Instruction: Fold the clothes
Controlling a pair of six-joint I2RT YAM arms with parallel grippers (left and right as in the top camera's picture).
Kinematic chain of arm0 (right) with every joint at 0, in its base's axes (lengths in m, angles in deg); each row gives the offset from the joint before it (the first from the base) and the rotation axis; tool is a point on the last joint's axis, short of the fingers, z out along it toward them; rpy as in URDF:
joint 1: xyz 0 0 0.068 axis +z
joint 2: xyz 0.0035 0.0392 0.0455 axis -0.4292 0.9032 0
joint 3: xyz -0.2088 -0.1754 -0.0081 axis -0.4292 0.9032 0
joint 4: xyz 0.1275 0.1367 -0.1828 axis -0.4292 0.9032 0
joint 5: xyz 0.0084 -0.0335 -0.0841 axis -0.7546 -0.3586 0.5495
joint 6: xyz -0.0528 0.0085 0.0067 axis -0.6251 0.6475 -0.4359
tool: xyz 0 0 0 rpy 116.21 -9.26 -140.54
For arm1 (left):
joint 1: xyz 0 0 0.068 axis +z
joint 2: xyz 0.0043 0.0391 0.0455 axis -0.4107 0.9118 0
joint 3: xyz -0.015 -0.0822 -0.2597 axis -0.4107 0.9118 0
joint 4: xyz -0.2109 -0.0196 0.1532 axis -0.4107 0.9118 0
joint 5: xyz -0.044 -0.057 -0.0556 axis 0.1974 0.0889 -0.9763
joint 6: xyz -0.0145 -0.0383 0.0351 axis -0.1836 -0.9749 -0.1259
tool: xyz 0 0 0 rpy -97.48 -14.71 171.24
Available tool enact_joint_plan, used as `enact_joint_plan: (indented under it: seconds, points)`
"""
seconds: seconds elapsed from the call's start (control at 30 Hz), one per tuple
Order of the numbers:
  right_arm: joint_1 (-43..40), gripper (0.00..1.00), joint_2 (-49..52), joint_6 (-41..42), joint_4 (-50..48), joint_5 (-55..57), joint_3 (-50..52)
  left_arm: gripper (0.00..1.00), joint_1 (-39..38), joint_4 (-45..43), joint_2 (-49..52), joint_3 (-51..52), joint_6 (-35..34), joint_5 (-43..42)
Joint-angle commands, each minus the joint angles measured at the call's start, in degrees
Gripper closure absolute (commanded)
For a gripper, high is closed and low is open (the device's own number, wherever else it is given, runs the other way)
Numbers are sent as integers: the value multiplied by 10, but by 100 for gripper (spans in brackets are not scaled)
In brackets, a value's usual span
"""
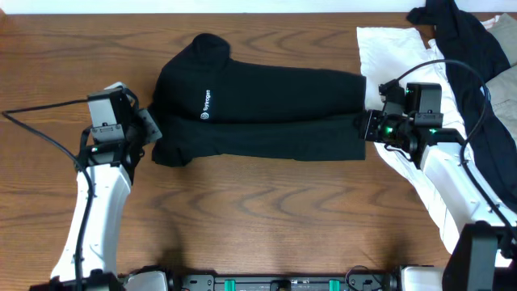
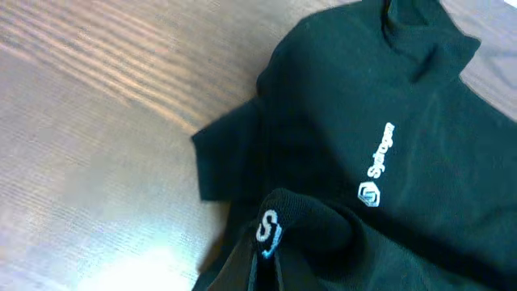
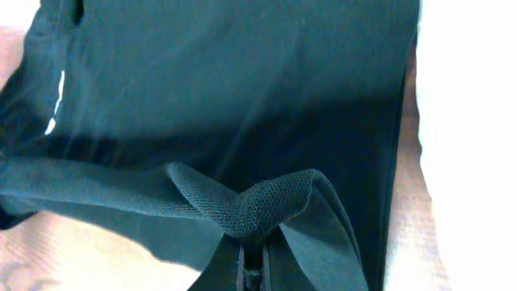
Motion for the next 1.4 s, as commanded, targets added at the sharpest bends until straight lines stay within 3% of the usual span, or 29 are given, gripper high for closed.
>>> enact_joint_plan:
  seconds: [0.0,0.5,0.6,0.77,0.83,0.87,0.93,1.03,1.27,1.37]
  points:
    - [1,99,17,13,-12,-6,-13,94,-1,-19,19,-14,-2,-6]
    - [0,99,109,39,-49,87,-13,92,-1,-124,134,-14,-2,-6]
    - [0,99,112,45,-51,104,-13,74,-1,-140,148,-14,-2,-6]
    - [0,80,113,47,-49,116,-13,59,-1,-144,161,-14,-2,-6]
    - [0,74,113,47,-46,116,-13,59,-1,-142,159,-14,-2,-6]
    - [0,64,113,47,-45,116,-13,59,-1,-139,156,-14,-2,-6]
    - [0,60,113,47,-44,116,-13,59,-1,-126,144,-14,-1,-6]
    - [0,60,112,47,-43,116,-13,59,-1,-101,113,-14,9,-21]
    - [2,80,113,-5,-39,7,-13,57,-1,-74,5,-14,10,-32]
    - [10,83,113,-36,-30,-22,-13,57,-1,-60,-12,-14,6,-63]
